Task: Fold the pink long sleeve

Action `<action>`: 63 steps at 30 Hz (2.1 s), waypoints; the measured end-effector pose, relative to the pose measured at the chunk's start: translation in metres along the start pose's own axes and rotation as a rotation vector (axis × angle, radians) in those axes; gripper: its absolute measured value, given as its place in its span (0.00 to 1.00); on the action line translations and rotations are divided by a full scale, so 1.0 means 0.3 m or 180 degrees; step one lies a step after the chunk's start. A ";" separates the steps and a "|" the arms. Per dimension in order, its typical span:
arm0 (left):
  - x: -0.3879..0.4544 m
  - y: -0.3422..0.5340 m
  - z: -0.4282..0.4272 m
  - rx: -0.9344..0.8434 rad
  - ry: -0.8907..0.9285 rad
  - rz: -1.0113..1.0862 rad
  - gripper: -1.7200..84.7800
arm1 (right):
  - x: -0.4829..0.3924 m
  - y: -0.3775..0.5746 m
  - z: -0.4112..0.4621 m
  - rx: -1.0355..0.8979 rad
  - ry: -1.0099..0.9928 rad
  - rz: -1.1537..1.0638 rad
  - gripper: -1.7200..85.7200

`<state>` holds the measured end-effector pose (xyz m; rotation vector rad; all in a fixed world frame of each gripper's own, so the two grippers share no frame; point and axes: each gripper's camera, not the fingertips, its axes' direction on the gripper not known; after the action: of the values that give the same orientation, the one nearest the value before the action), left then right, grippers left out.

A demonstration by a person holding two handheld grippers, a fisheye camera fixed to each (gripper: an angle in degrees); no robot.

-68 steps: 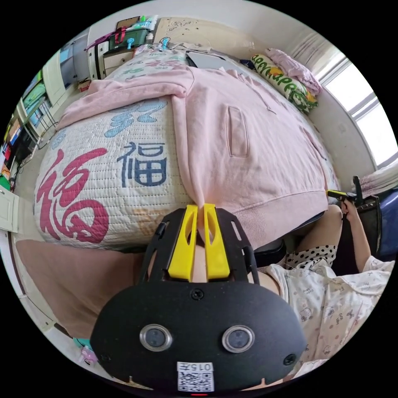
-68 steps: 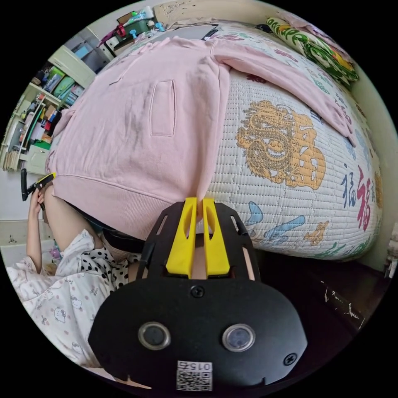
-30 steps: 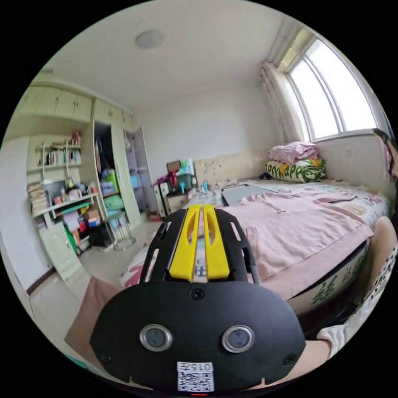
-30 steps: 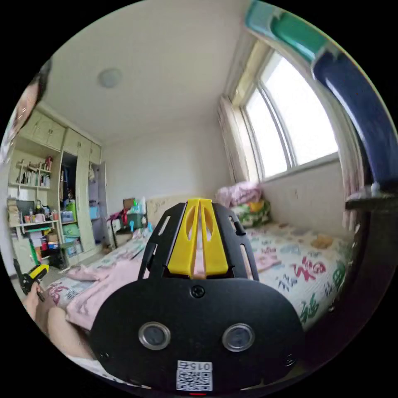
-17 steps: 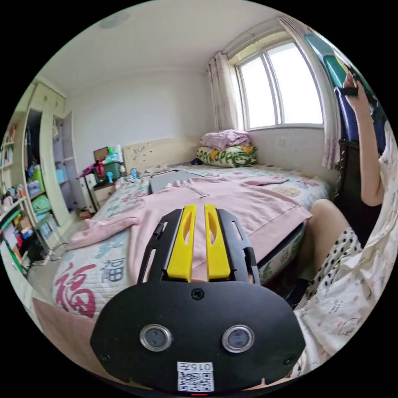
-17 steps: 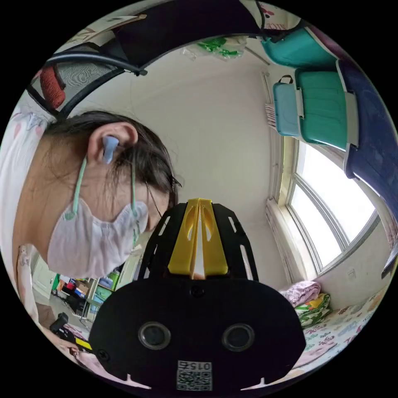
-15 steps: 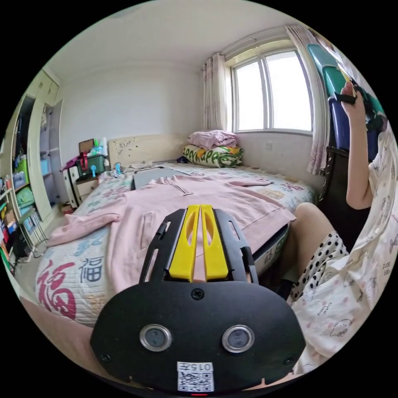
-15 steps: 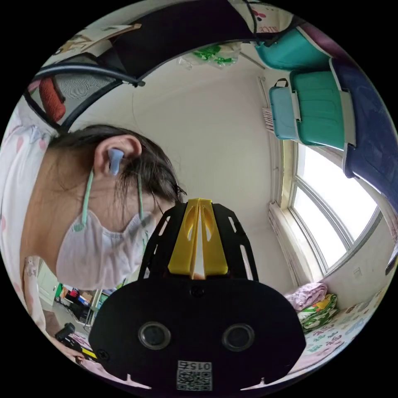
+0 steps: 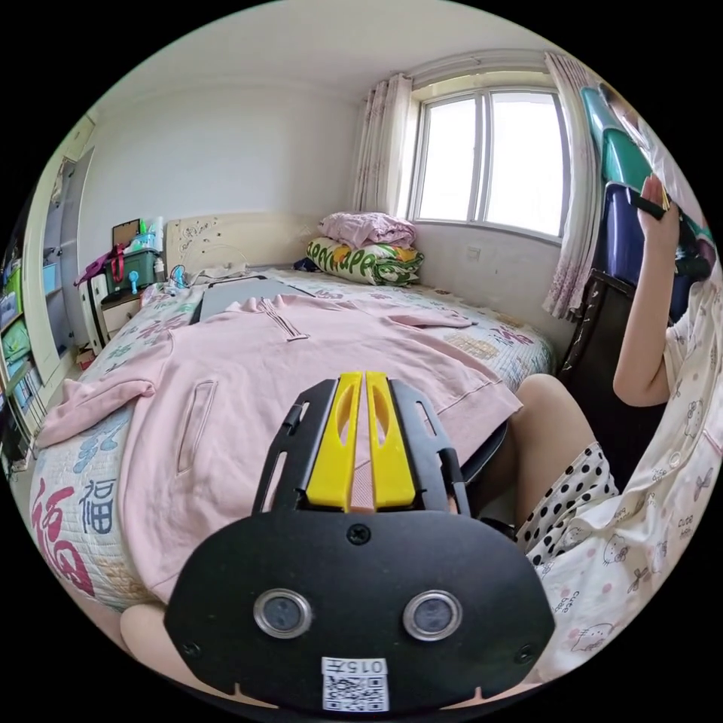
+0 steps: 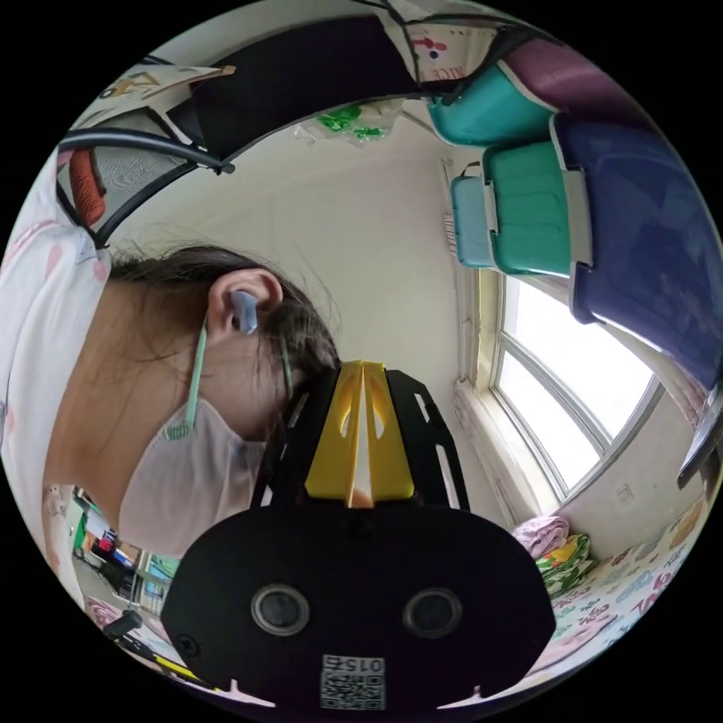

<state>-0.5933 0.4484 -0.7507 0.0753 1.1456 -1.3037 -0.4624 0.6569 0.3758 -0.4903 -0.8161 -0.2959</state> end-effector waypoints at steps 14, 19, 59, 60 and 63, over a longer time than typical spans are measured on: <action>-0.011 -0.336 0.722 -0.1210 0.0354 -0.0445 0.10 | 1.769 1.111 0.608 -0.2976 0.1753 0.1308 0.14; -0.029 -0.344 0.840 -0.1354 0.0188 -0.0608 0.07 | 2.474 1.562 0.655 -0.3574 0.2486 0.2235 0.17; -0.555 0.309 1.146 0.0006 0.1657 -0.3243 0.23 | 1.213 2.135 -0.447 -0.5095 -0.2363 0.0145 0.02; -0.560 0.323 1.150 0.0092 0.1719 -0.3307 0.23 | 1.219 2.141 -0.474 -0.5096 -0.2389 0.0125 0.02; -0.570 0.350 1.146 0.0202 0.1676 -0.3381 0.22 | 1.238 2.188 -0.611 -0.5153 -0.2470 -0.0042 0.02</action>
<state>-0.2737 0.3922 -0.5202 -0.1840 1.6832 -2.3486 0.1786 1.0940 0.3509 -2.2111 -1.2045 -0.7899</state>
